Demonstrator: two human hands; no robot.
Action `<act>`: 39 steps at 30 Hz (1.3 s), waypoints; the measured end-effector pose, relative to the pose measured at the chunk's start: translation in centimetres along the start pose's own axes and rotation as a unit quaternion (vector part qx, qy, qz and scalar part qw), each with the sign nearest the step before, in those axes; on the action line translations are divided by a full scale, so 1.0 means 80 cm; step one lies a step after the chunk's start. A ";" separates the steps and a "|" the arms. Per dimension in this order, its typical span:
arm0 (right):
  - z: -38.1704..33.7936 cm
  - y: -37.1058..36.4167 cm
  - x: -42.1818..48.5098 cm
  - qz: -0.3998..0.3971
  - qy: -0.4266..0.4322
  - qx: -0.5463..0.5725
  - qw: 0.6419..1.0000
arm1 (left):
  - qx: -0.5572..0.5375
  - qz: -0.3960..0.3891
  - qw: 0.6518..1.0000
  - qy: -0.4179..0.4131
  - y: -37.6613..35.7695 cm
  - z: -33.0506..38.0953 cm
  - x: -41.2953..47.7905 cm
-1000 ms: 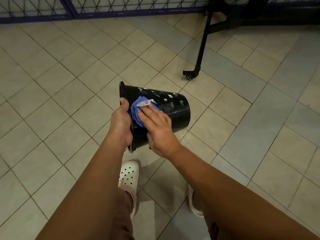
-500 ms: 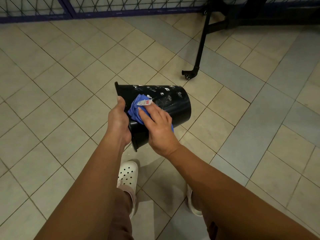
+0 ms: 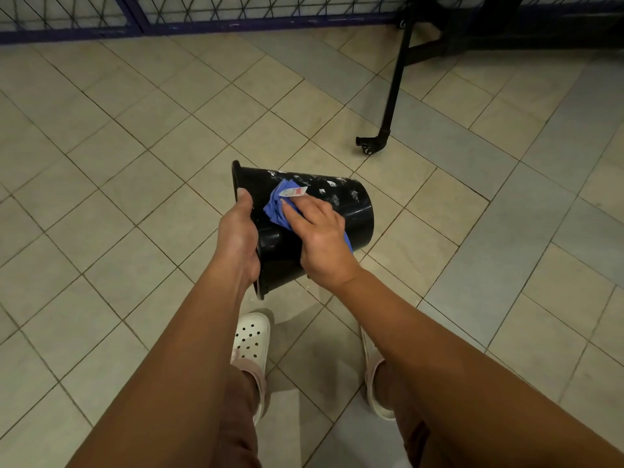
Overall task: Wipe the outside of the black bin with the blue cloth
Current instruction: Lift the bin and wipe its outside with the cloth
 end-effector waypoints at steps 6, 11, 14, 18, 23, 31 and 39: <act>-0.024 -0.003 -0.010 0.039 0.001 0.013 0.999 | 0.000 -0.011 1.000 0.017 -0.003 -0.007 0.000; -0.018 0.004 0.001 0.014 0.009 0.016 1.000 | 0.011 -0.025 1.000 -0.003 -0.009 -0.006 -0.008; -0.006 0.002 -0.003 0.007 -0.019 0.018 1.000 | 0.021 -0.013 1.000 -0.011 -0.011 -0.005 -0.010; 0.001 0.004 -0.015 0.030 -0.040 0.002 0.999 | 0.029 -0.002 1.000 -0.004 -0.006 -0.001 -0.010; -0.021 0.005 -0.010 0.005 0.030 0.034 0.999 | 0.033 -0.022 0.999 0.017 -0.001 -0.007 -0.004; 0.004 0.009 -0.006 0.011 -0.050 0.073 0.996 | 0.016 0.021 1.000 -0.002 0.003 0.003 -0.015; -0.019 0.008 0.004 -0.006 0.031 0.059 0.998 | 0.018 -0.011 1.000 0.022 0.001 -0.003 -0.011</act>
Point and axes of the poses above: each hand's wrist, its own x-axis towards the middle knuckle, its own y-axis out of the back of the hand, z = x × y, the point moved 8 cm from there along x, towards the middle knuckle, and after that the axes turned 3 degrees about y, right-handed, at the moved point
